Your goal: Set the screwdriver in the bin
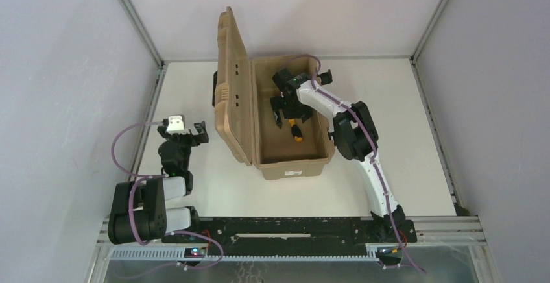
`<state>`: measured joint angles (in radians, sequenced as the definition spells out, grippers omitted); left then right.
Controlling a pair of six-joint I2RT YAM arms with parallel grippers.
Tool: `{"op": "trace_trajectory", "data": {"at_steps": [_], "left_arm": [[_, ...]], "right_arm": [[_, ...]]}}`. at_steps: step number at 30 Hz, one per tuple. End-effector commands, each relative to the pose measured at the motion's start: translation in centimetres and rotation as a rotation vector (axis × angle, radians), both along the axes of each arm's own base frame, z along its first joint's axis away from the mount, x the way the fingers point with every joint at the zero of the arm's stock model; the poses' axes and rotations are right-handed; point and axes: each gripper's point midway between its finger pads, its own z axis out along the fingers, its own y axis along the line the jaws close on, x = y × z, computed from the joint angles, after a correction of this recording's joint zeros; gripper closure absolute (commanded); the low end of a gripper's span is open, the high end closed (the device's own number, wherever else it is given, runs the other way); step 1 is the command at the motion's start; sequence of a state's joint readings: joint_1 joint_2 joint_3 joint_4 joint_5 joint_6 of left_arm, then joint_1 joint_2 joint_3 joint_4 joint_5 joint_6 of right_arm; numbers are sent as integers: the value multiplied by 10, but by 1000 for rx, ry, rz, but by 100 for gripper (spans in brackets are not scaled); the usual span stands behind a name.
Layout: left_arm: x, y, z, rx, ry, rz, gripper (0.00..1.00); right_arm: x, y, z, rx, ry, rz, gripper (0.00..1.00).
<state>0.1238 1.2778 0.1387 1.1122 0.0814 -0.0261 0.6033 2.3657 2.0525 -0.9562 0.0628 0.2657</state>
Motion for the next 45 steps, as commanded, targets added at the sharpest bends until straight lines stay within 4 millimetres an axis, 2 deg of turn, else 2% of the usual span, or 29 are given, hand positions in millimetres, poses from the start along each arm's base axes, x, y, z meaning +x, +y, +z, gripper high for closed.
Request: {"op": "trace_trajectory", "data": {"at_steps": [1,3,8,12,15,17,19,22,25,28,29,30,34,36,42,43,44,45], "left_arm": [[6,1,19,28,-58,4,0],[6,1,19,29,-58,4,0],[6,1,19,29,-58,4,0],[6,2,20,29,-61,6,0],[6,1,20,29,-61,4,0],[6,2,19,29,-59,5,0],[6,1,19,29,-59,4,0],[6,1,19,29,-59,5,0],[6,2,19,29,-57,5,0],[6,1,19,29,-58,4,0],[6,1,19,29,-57,4,0],[6,1,19,29,-58,4,0],[6,1,19,29,-58,5,0],[6,2,20,29,-60,5,0],[6,1,19,29,-58,4,0],[6,1,20,29,-60,4,0],[6,2,19,29,-58,5,0],[6,2,19,29,-58,5,0]], "right_arm": [[16,15,47,92,-88,0,0],[19,18,79,126,-138,4,0],[13,19,177,239,-291,54,0],[-7,7,249,321,-406,95,0],[-24,-13,296,378,-509,96,0],[-33,-32,315,406,-572,77,0],[-42,-56,326,417,-626,43,0],[-58,-103,336,428,-698,-48,0],[-75,-147,330,425,-747,-148,0],[-92,-189,301,407,-772,-259,1],[-97,-201,301,404,-801,-293,0],[-103,-212,282,385,-788,-323,0],[-118,-245,230,342,-768,-442,0],[-124,-252,202,333,-753,-492,0],[-139,-247,115,381,-647,-583,0],[-139,-244,111,399,-648,-582,0],[-143,-242,96,407,-624,-581,0],[-144,-240,90,425,-626,-579,0]]}}
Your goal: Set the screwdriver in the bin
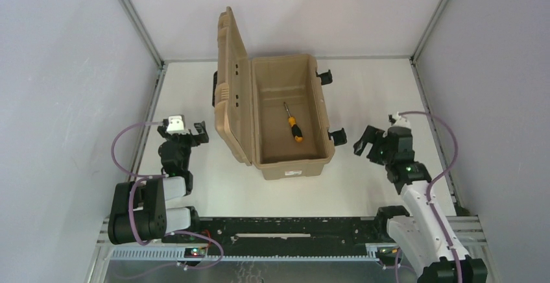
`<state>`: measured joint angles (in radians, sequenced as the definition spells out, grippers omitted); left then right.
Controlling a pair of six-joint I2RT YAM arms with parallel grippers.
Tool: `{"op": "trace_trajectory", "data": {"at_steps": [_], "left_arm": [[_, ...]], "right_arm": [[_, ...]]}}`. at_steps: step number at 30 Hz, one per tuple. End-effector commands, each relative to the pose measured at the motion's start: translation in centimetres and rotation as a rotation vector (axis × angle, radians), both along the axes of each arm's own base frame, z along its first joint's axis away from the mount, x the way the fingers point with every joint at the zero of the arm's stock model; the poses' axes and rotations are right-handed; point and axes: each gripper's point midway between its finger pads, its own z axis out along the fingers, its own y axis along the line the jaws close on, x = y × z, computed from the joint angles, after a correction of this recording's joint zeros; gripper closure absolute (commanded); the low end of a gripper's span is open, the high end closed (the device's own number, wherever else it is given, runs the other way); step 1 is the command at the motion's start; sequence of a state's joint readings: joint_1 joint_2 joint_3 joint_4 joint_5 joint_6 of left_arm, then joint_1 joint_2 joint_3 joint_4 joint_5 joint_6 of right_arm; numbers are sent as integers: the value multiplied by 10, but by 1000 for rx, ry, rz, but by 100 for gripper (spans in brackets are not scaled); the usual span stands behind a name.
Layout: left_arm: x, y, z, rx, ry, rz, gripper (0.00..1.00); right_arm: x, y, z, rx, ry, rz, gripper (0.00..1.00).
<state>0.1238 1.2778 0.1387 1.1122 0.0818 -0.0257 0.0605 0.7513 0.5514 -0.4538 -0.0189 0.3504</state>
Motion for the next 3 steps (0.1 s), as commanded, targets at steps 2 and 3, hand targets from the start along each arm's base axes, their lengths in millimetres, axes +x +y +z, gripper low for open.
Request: {"op": "trace_trajectory", "data": {"at_steps": [2,3], "left_arm": [[6,1,19,28,-58,5,0],[6,2,19,28,-59,5,0]], "right_arm": [[14,11,0,115,-119,-4,0],[15,10,3,112,-133,-1,0]]}}
